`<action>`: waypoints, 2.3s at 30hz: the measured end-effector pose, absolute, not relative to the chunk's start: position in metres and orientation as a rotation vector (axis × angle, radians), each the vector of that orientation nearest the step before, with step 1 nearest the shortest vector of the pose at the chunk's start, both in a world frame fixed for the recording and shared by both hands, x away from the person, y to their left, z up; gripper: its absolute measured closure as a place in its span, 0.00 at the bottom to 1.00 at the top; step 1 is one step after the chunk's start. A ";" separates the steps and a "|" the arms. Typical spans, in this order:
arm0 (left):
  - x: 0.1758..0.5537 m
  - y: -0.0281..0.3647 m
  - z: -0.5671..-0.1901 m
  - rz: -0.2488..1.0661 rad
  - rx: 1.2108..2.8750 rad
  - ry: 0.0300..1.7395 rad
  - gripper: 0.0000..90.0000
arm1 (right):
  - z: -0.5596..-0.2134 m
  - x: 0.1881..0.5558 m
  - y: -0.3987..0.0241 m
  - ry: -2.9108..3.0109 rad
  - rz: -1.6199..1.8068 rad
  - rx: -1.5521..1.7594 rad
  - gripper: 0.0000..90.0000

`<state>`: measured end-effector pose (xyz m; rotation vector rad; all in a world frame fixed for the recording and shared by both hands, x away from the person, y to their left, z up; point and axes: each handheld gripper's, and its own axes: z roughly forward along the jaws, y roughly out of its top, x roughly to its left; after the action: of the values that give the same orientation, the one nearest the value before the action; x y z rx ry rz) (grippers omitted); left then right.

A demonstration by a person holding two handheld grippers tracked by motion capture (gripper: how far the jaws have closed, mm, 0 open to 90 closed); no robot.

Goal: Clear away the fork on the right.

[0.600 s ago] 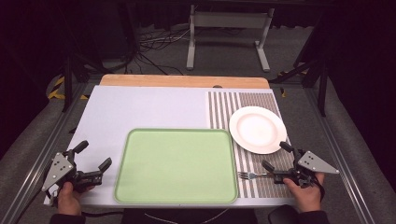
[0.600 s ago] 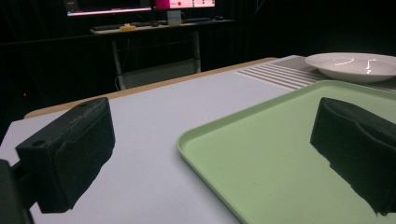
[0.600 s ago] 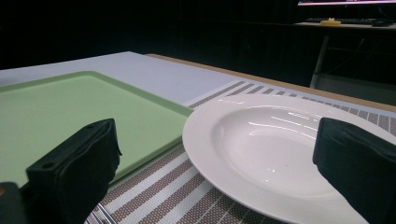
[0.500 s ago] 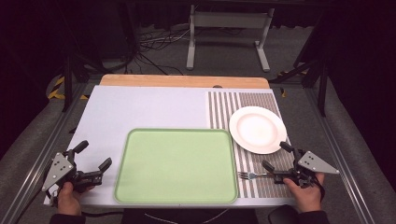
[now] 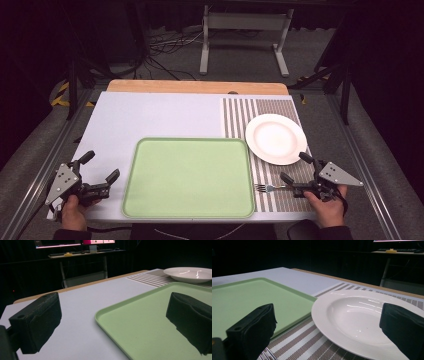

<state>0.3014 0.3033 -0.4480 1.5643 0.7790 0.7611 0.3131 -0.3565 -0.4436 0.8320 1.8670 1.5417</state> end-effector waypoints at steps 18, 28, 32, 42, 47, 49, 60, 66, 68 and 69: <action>0.302 0.303 -0.449 0.767 1.573 0.785 0.01 | -0.426 0.331 -0.351 1.903 1.583 0.842 0.01; 0.301 0.303 -0.448 0.762 1.575 0.783 0.01 | -0.410 0.343 -0.340 1.974 1.554 0.819 0.01; 0.301 0.303 -0.449 0.764 1.574 0.787 0.01 | -0.407 0.347 -0.337 2.019 1.526 0.826 0.04; 0.302 0.303 -0.449 0.763 1.577 0.787 0.01 | -0.381 0.356 -0.328 2.263 1.330 0.690 0.05; 0.302 0.303 -0.449 0.762 1.576 0.788 0.01 | -0.373 0.358 -0.326 2.356 1.209 0.646 0.05; 0.302 0.303 -0.449 0.760 1.578 0.788 0.01 | -0.372 0.358 -0.325 2.378 1.178 0.639 0.05; 0.302 0.303 -0.449 0.759 1.577 0.789 0.01 | -0.368 0.365 -0.318 2.601 0.864 0.540 0.06; 0.302 0.302 -0.449 0.760 1.579 0.786 0.01 | -0.368 0.368 -0.314 2.670 0.763 0.503 0.06; 0.302 0.302 -0.449 0.760 1.577 0.787 0.01 | -0.368 0.369 -0.312 2.693 0.722 0.485 0.06; 0.302 0.302 -0.449 0.758 1.578 0.788 0.01 | -0.368 0.370 -0.311 2.704 0.705 0.480 0.07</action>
<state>0.3018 0.3021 -0.4491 1.5777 0.7875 0.7580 0.3699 -0.3114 -0.3683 0.4801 2.7037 0.7048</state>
